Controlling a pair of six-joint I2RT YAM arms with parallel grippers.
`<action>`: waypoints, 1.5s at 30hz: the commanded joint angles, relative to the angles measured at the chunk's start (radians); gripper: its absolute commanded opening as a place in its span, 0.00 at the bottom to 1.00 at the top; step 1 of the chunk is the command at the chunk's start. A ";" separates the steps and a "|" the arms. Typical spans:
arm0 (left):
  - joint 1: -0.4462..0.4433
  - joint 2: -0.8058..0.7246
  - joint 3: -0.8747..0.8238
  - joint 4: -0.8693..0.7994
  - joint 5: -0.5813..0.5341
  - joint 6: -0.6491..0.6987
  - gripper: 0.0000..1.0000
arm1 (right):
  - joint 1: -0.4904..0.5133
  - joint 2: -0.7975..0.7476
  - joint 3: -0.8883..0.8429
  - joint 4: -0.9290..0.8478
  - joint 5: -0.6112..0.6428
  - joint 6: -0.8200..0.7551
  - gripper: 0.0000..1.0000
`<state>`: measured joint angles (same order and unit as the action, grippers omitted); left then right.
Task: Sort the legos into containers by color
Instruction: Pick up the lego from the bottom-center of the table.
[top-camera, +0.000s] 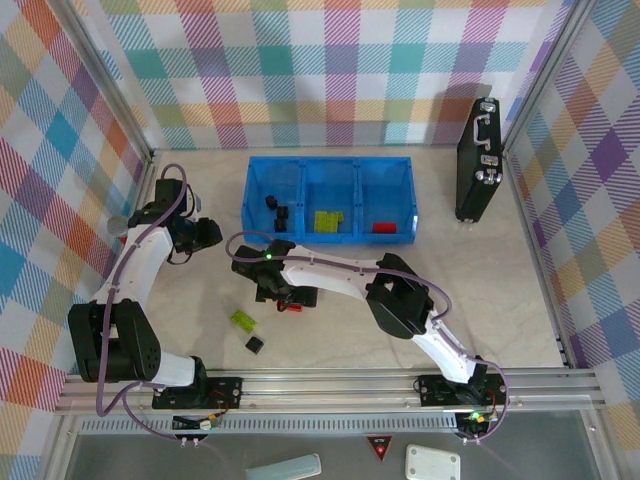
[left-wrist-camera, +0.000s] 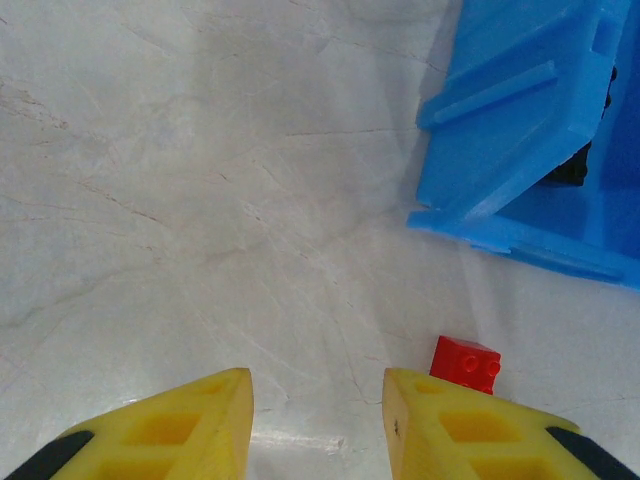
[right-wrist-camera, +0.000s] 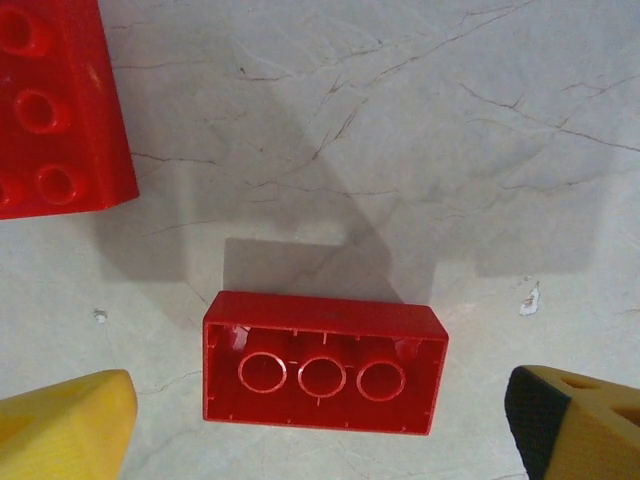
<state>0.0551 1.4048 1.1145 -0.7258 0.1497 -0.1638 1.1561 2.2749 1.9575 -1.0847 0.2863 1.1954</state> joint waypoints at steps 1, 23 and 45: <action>0.012 -0.026 -0.015 0.005 0.020 -0.003 0.39 | 0.003 0.024 -0.014 -0.008 -0.009 0.029 0.92; 0.012 -0.008 -0.010 -0.006 0.010 0.003 0.39 | -0.004 0.024 -0.069 0.061 -0.052 0.032 0.73; 0.012 0.011 0.000 -0.015 -0.011 0.010 0.39 | -0.036 -0.139 -0.223 0.108 0.014 -0.232 0.65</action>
<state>0.0551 1.4082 1.1130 -0.7277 0.1524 -0.1635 1.1381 2.2036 1.7741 -0.9916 0.2993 1.0702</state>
